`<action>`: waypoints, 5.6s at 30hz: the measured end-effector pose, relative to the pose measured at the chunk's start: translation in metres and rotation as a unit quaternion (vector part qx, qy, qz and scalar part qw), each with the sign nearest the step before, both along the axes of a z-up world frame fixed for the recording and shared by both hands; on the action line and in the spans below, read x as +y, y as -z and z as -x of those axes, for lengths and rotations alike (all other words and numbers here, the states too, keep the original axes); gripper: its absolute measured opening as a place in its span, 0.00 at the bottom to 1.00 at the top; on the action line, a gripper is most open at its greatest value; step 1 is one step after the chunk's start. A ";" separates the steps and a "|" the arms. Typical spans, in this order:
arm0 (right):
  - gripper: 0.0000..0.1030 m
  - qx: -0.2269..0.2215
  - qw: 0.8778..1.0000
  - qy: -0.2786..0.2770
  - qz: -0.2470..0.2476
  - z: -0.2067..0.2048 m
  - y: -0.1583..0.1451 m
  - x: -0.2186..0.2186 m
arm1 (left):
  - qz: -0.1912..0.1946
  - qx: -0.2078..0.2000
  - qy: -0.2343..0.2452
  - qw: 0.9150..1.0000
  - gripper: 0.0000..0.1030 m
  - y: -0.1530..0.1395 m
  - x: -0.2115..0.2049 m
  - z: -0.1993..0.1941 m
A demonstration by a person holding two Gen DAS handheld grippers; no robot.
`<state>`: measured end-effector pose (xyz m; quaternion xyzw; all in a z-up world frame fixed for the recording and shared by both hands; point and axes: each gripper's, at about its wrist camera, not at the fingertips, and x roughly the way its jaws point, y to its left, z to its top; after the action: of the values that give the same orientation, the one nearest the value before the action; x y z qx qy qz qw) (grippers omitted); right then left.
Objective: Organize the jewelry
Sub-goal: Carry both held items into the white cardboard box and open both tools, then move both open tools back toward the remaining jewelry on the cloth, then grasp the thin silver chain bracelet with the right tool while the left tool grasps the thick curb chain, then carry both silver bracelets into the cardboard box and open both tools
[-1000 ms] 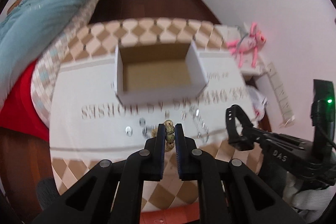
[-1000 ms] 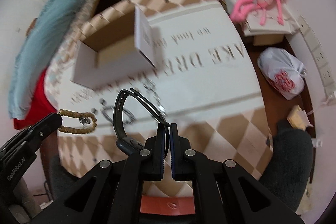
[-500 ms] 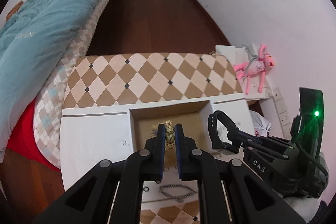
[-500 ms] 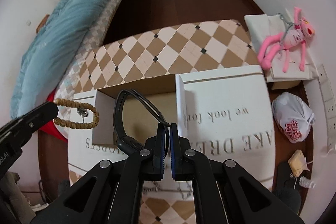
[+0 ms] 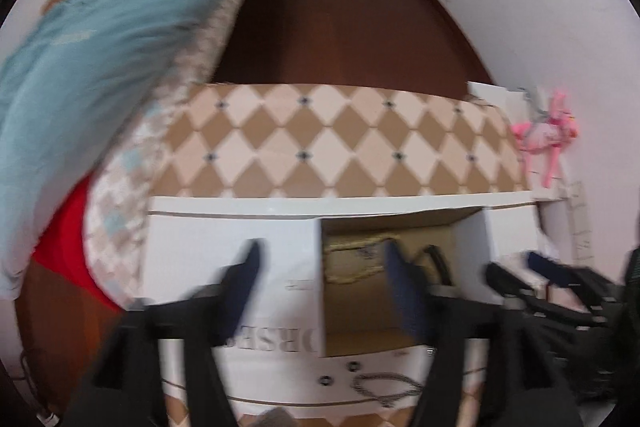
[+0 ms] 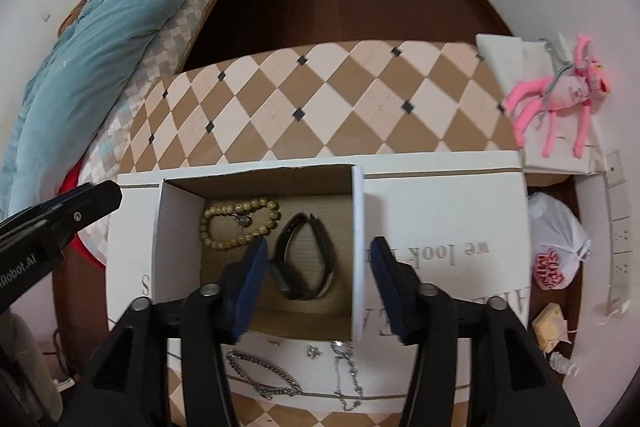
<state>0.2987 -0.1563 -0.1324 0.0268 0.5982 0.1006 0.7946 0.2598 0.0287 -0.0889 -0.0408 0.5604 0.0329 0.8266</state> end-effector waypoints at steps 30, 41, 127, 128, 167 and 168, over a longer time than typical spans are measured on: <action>0.99 -0.090 0.994 -0.001 0.063 0.082 -0.035 -0.004 | -0.063 -0.089 -0.041 0.993 1.00 -0.016 -0.002 0.099; 0.99 -0.140 0.989 0.005 0.054 0.120 -0.088 -0.006 | -0.038 -0.118 -0.040 0.992 1.00 -0.055 -0.002 0.139; 0.05 -0.074 0.985 0.027 -0.156 0.137 -0.052 -0.059 | 0.135 -0.080 0.071 0.985 0.00 -0.049 -0.037 0.123; 0.05 -0.080 0.984 0.023 -0.157 0.135 -0.059 -0.058 | 0.136 -0.079 0.074 0.985 0.01 -0.051 -0.035 0.120; 0.05 0.012 0.990 0.080 -0.117 0.163 0.048 -0.080 | 0.084 -0.001 0.050 0.995 0.08 0.065 -0.051 0.140; 0.05 0.007 0.990 0.077 -0.121 0.162 0.041 -0.078 | 0.095 -0.007 0.048 0.994 0.08 0.054 -0.046 0.142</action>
<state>0.1363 -0.2346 -0.1738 0.1690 0.5835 0.1105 0.7866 0.1182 -0.0175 -0.1429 -0.0922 0.5563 -0.0601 0.8237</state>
